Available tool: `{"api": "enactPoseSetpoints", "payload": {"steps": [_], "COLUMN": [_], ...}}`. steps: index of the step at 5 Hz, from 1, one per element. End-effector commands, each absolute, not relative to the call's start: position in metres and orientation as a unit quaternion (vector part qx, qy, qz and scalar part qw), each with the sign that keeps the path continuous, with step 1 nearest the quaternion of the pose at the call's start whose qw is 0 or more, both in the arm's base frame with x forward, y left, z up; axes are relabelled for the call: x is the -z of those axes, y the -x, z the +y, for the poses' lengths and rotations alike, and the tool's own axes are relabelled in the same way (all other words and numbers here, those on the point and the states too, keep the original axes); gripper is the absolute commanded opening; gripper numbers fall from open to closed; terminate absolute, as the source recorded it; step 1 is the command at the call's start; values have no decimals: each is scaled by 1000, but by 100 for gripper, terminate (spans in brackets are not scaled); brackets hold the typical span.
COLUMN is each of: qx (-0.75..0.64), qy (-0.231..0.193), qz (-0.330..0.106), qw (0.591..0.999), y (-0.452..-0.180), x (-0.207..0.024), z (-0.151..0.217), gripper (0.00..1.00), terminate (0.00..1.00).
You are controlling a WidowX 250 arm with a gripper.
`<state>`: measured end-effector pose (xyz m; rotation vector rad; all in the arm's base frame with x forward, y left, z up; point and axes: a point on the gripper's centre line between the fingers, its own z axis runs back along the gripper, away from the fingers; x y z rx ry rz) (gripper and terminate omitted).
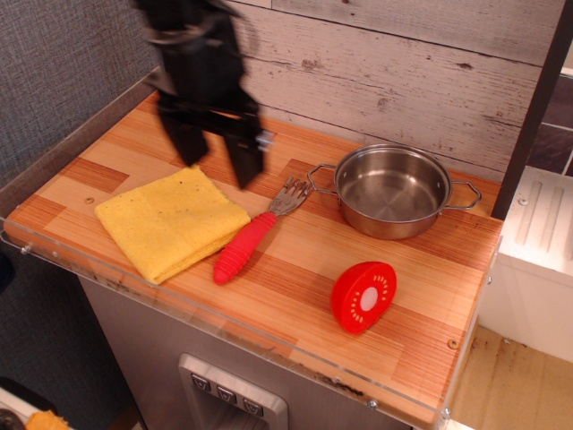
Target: Put pot on top of yellow cloth.
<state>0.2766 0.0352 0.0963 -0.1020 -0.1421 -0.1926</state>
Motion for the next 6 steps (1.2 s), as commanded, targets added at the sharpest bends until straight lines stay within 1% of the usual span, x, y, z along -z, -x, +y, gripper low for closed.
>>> {"api": "enactPoseSetpoints", "payload": {"steps": [1,2,3,5,6], "qx": [178,198,205,205,209], "qy": [36,25,20,21,23], "qz": [-100,-106,-113,-136,-136], "qw": [978,974,972,969,968], "y": [-308,-322,-335,-362,-366], "x": [-96,-84,-74,-65,-58], "z": [-42,-65,-78,-90,-99], "gripper": [100,100,100,100,100], "terminate": [0,0,0,0,0]}}
